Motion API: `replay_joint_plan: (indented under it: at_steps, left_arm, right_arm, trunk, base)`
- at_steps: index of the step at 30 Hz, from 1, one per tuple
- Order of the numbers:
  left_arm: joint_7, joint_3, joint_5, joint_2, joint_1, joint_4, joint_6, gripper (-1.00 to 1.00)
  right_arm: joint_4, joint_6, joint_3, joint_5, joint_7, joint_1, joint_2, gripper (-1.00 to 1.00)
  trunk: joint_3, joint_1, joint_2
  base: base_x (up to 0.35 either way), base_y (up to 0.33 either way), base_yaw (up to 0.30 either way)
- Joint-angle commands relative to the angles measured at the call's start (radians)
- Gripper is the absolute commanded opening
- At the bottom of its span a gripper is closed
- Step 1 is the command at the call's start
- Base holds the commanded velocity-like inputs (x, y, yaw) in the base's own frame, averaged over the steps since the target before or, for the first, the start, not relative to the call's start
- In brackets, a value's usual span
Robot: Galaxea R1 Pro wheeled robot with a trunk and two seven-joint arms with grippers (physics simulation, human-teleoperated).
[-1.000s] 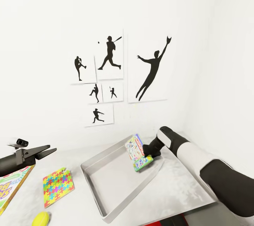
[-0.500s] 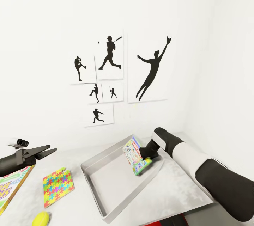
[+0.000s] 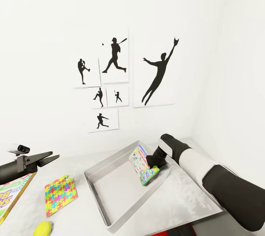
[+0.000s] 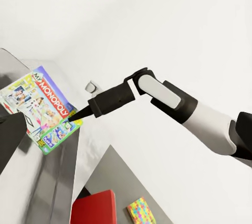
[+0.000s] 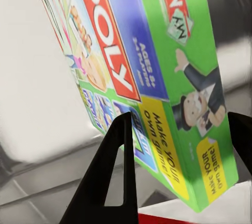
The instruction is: Put all the toys in the child's room - the three board games (two on the bed and one on the table), the two jigsaw puzzles on the table, and the tennis ball on the table - inside the toy box on the table in the child's room.
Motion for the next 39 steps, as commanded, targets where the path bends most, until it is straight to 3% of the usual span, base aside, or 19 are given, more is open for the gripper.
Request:
replay_joint_plan:
  at_steps: [1,20,21,39]
  left_arm:
    - [-0.002,0.000,0.000,0.000,-0.001,0.000,0.005,1.00]
    - [-0.002,0.000,0.000,-0.001,-0.001,0.000,0.005,1.00]
    - [-0.002,0.000,0.000,-0.001,-0.001,0.000,0.005,1.00]
    - [-0.002,0.000,0.000,-0.001,-0.001,0.000,0.005,1.00]
  right_arm:
    - [0.002,0.002,0.007,0.007,0.010,-0.002,0.000,-1.00]
    - [0.007,0.002,0.026,0.007,0.010,-0.003,0.009,-1.00]
    - [0.008,0.002,0.028,0.007,0.010,-0.003,0.011,1.00]
    - [0.006,0.002,0.038,0.007,0.010,-0.003,0.013,1.00]
  trunk:
    - [-0.002,0.001,-0.002]
    - [-0.002,0.001,-0.002]
    - [-0.002,0.001,-0.002]
    - [-0.002,0.001,-0.002]
  base:
    - [0.000,0.000,0.000]
    - [0.000,0.000,0.000]
    - [0.000,0.000,0.000]
    - [0.000,0.000,0.000]
